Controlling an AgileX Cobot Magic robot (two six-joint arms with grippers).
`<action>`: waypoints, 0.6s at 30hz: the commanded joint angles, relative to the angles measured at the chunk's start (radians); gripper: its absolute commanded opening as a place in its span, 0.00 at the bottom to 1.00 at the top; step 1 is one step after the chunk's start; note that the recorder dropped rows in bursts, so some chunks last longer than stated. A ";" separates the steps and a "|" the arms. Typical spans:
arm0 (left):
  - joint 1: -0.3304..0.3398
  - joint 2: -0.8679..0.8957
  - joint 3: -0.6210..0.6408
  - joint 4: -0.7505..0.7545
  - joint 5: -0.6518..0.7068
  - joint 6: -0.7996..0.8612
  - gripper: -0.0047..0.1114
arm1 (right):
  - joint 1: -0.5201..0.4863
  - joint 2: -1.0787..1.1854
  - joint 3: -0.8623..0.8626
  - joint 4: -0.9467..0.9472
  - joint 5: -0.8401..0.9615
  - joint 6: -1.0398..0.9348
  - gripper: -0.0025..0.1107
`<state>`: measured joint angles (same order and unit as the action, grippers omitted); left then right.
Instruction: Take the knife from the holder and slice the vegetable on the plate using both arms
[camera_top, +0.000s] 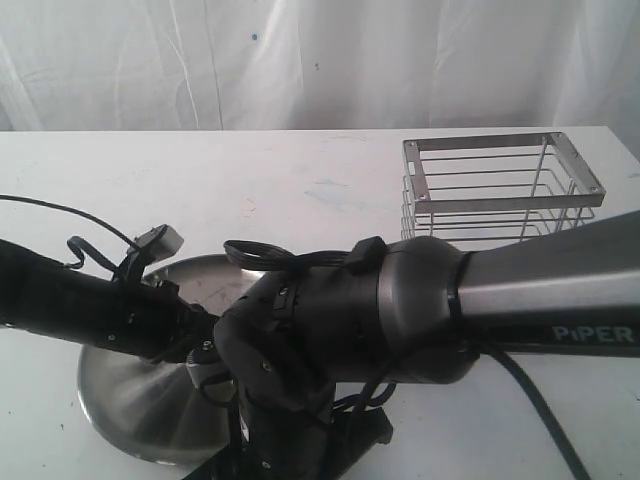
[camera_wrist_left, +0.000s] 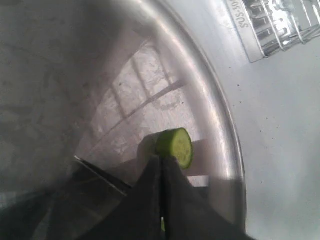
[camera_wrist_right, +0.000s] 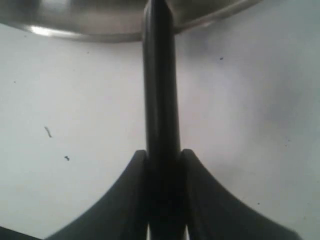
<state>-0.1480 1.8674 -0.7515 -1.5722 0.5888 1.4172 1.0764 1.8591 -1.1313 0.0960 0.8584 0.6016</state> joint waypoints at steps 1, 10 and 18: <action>-0.003 0.002 0.024 -0.055 -0.055 0.038 0.04 | 0.001 -0.002 0.005 0.004 0.003 0.005 0.02; -0.003 0.069 0.037 -0.042 -0.129 0.041 0.04 | 0.001 -0.002 0.005 0.026 0.062 0.005 0.02; -0.003 0.075 0.020 -0.103 -0.111 0.043 0.04 | 0.001 -0.002 0.005 0.132 0.153 -0.061 0.02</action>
<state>-0.1518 1.9161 -0.7379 -1.6820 0.5424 1.4755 1.0764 1.8591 -1.1308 0.2245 0.9891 0.5542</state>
